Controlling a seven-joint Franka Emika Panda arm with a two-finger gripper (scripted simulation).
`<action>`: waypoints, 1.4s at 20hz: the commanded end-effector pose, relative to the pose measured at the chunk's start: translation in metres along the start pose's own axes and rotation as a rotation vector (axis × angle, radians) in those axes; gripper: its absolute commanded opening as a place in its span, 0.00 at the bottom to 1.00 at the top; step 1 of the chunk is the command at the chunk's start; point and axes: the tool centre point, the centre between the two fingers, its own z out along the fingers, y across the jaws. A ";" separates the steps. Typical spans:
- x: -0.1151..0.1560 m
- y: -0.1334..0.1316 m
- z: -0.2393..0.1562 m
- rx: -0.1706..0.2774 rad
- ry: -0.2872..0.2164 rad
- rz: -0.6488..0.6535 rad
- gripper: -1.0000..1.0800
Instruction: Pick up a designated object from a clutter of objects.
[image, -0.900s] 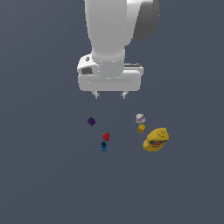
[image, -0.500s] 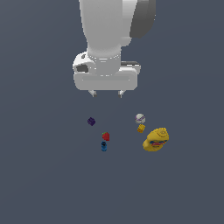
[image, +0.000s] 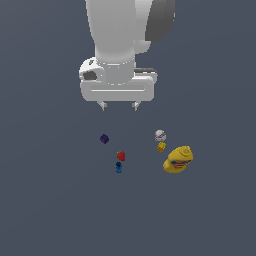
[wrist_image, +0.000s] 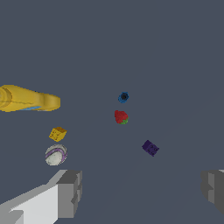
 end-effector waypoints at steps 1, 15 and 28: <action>0.001 0.000 0.003 0.000 0.000 -0.001 0.96; 0.024 0.004 0.086 -0.005 0.005 -0.036 0.96; 0.031 0.009 0.211 -0.010 0.014 -0.088 0.96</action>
